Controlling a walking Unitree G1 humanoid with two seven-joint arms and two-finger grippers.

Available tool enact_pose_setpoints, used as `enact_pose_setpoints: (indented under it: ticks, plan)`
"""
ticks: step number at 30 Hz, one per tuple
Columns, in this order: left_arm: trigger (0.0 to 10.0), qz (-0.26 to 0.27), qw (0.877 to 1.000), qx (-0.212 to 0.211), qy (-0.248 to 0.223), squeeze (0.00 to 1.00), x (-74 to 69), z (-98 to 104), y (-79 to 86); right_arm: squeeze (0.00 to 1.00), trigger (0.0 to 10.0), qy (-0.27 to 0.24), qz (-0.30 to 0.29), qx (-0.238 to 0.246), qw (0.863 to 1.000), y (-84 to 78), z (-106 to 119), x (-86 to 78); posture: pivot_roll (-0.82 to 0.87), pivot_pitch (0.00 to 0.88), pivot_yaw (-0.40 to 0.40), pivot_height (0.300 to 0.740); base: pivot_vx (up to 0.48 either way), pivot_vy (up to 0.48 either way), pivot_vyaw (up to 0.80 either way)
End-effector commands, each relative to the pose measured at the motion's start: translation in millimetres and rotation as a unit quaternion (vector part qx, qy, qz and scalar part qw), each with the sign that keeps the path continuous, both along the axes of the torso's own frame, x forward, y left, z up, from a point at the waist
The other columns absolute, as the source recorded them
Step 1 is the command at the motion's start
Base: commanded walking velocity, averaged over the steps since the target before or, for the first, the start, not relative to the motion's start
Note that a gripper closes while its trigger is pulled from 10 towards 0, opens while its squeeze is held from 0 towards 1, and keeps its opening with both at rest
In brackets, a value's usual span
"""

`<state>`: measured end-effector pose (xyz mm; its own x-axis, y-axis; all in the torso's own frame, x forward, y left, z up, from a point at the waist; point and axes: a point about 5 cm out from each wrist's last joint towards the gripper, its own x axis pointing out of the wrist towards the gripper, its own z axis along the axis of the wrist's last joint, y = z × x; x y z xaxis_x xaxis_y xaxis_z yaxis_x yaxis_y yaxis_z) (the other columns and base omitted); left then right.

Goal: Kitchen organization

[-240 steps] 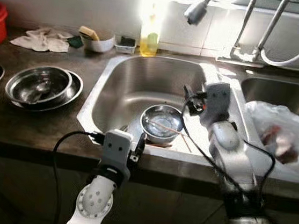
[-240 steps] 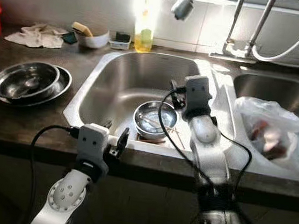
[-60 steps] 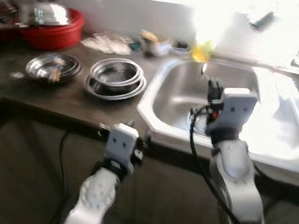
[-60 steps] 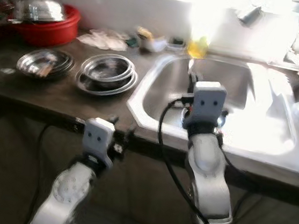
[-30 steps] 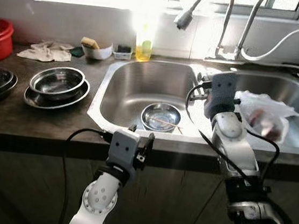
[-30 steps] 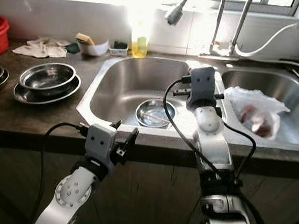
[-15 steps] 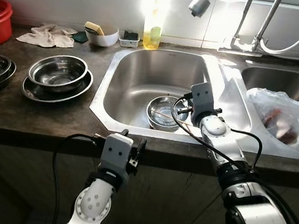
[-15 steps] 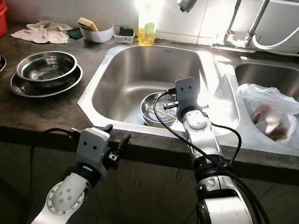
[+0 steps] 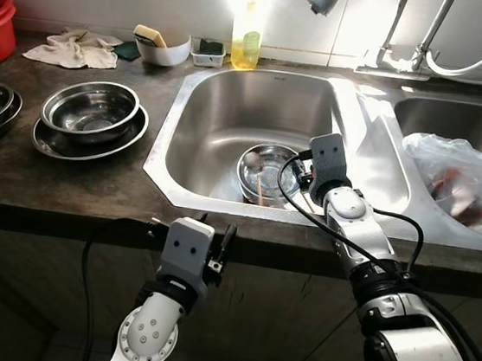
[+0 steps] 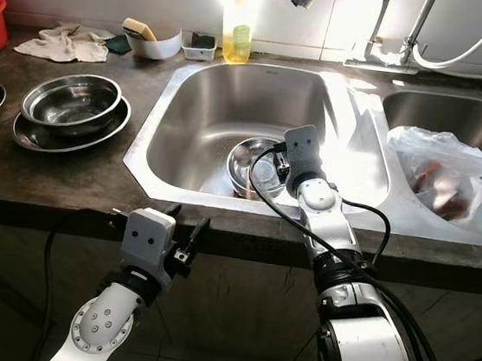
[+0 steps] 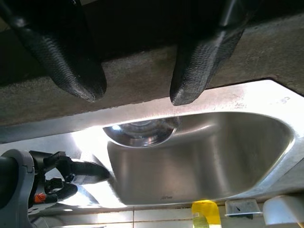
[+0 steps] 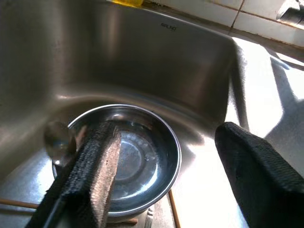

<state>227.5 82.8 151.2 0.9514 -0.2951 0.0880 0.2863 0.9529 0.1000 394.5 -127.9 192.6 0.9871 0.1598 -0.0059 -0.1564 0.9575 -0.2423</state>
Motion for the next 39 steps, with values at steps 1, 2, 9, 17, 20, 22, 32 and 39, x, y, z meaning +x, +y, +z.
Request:
enact_pose_setpoints:
  ticks: [1, 2, 9, 17, 20, 22, 32, 39]
  plan:
    - [10.0, -0.001, 1.000, 0.003, 0.001, 0.00, -0.3, 0.5, -1.8, 0.71, 10.0, -0.019, -0.004, 0.004, 1.000, -2.3, 5.8, -1.1, 0.09, 0.140, -0.033, 0.740, 0.000, 0.000, 0.00]
    - [10.0, -0.001, 1.000, 0.003, 0.001, 0.00, -0.3, 0.5, -1.8, 0.71, 10.0, -0.019, -0.004, 0.004, 1.000, -2.3, 5.8, -1.1, 0.09, 0.140, -0.033, 0.740, 0.000, 0.000, 0.00]
    - [10.0, 0.000, 1.000, 0.006, -0.011, 0.00, 9.5, 4.6, 2.0, 0.00, 10.0, -0.133, -0.011, 0.069, 0.989, -6.8, 35.6, -32.2, 0.08, 0.084, -0.019, 0.740, 0.000, 0.000, 0.00]
    - [10.0, -0.005, 1.000, 0.010, -0.017, 0.00, 14.3, 5.2, 1.5, 0.00, 10.0, -0.159, -0.002, 0.084, 0.984, -5.5, 36.5, -55.4, 0.07, 0.060, -0.012, 0.740, 0.000, 0.000, 0.00]
    - [10.0, -0.007, 1.000, 0.011, -0.020, 0.00, 17.0, 5.2, 1.5, 0.00, 10.0, -0.161, -0.003, 0.097, 0.982, -6.9, 31.9, -68.2, 0.06, 0.039, -0.007, 0.740, 0.000, 0.000, 0.00]
    - [10.0, -0.007, 1.000, 0.011, -0.021, 0.00, 18.2, 5.2, 1.6, 0.00, 10.0, -0.161, -0.003, 0.105, 0.981, -7.8, 29.3, -75.6, 0.06, 0.026, -0.004, 0.740, 0.000, 0.000, 0.00]
    - [10.0, -0.014, 1.000, 0.005, -0.024, 0.00, 23.3, 5.8, 1.6, 0.00, 10.0, -0.125, -0.005, 0.120, 0.985, -6.4, 8.1, -112.4, 0.05, 0.000, -0.001, 0.740, 0.000, 0.000, 0.00]
    - [10.0, -0.004, 1.000, 0.005, -0.027, 0.00, 22.0, 10.3, 8.6, 0.00, 10.0, -0.110, -0.010, 0.125, 0.986, -5.3, 2.0, -129.6, 0.06, 0.004, 0.002, 0.740, 0.000, 0.000, 0.00]
